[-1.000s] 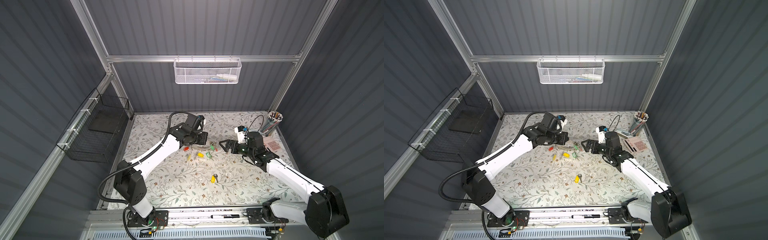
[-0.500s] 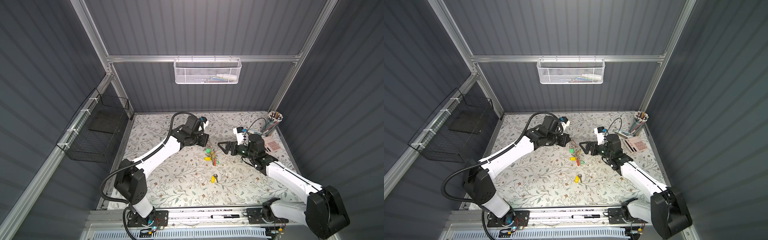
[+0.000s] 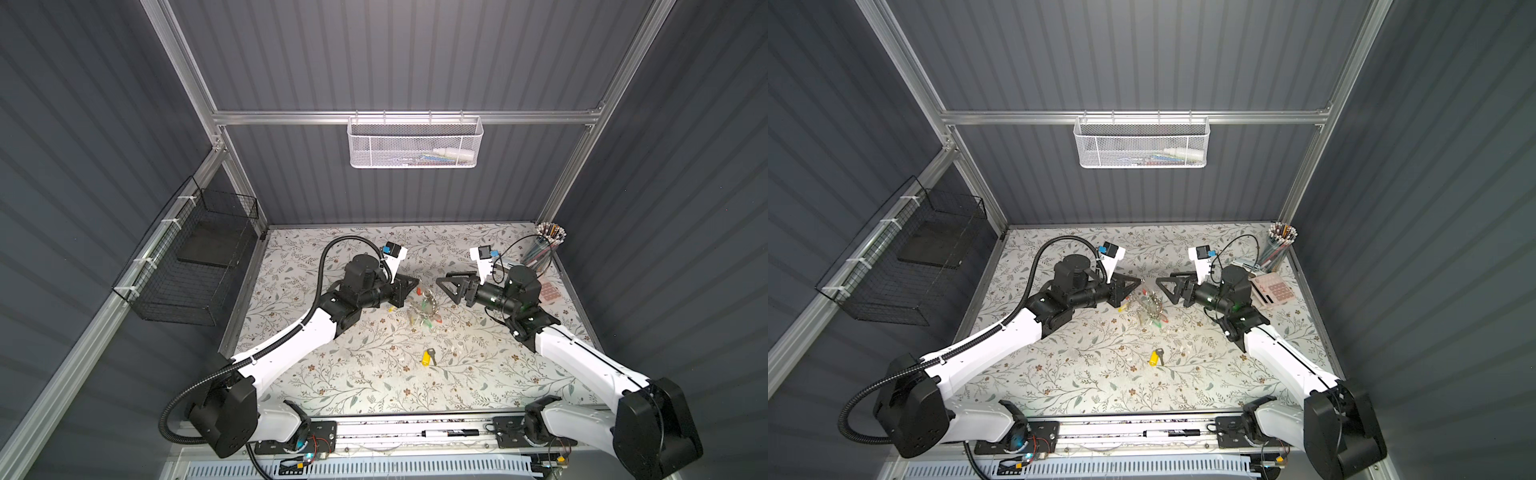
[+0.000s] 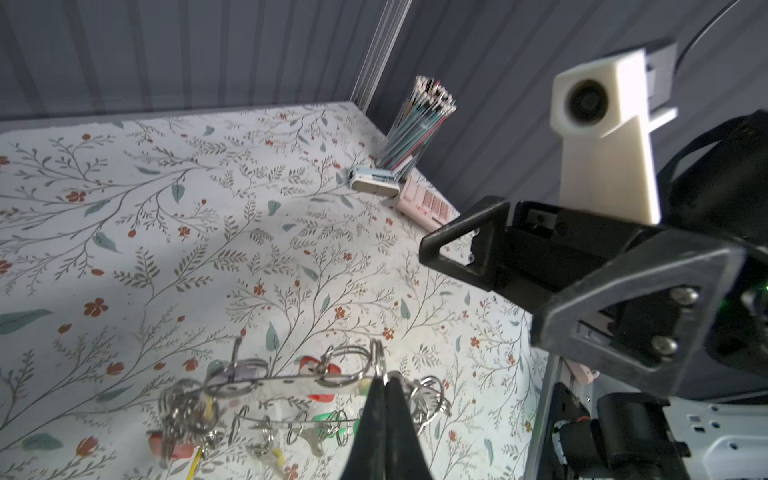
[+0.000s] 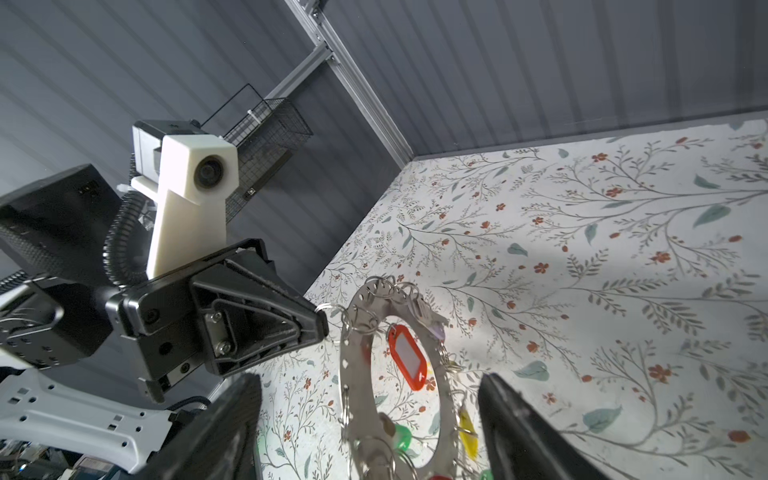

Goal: Put the keys on the keyring

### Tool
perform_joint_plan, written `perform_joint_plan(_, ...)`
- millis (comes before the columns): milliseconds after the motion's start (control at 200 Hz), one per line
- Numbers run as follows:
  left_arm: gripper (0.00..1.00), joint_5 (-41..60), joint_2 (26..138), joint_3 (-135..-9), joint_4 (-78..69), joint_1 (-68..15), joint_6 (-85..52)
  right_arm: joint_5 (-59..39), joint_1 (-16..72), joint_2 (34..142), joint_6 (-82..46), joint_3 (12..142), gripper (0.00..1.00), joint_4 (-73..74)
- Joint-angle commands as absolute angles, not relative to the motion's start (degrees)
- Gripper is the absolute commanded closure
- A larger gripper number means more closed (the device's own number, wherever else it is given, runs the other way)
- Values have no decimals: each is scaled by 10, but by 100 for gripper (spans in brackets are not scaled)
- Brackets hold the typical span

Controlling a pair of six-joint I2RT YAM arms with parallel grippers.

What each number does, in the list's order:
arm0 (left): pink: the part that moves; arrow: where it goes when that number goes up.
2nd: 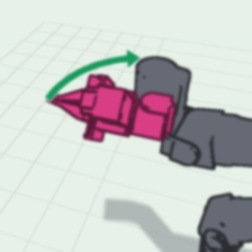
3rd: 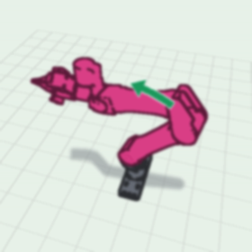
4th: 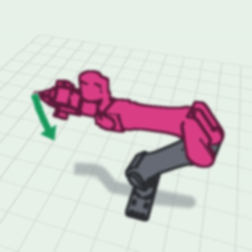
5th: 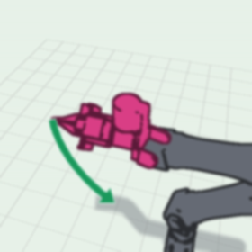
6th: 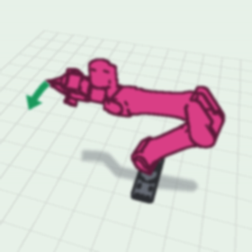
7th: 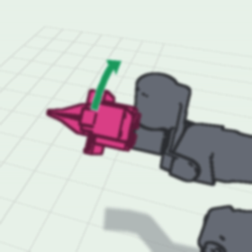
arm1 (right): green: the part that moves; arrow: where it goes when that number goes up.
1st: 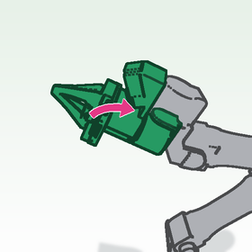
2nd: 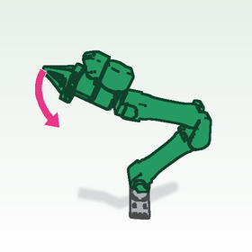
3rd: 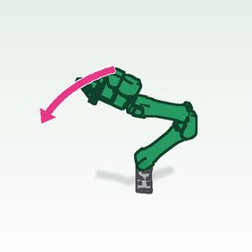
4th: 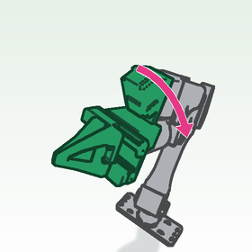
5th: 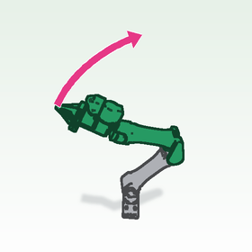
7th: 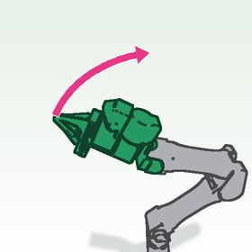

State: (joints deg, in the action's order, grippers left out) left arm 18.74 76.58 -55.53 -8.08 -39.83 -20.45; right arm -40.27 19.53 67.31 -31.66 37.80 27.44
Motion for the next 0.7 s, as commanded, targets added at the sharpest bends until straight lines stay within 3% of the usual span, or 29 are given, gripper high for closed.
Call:
perform_joint_plan(0,100,198,732,-531,-209,-400,-230,-442,189,662,-338,401,18,307)
perform_joint_plan(375,100,218,699,-408,-471,-413,-236,-471,187,648,-333,430,26,285)
perform_joint_plan(690,100,193,694,-363,-580,-439,-208,-502,187,659,-332,439,42,291)
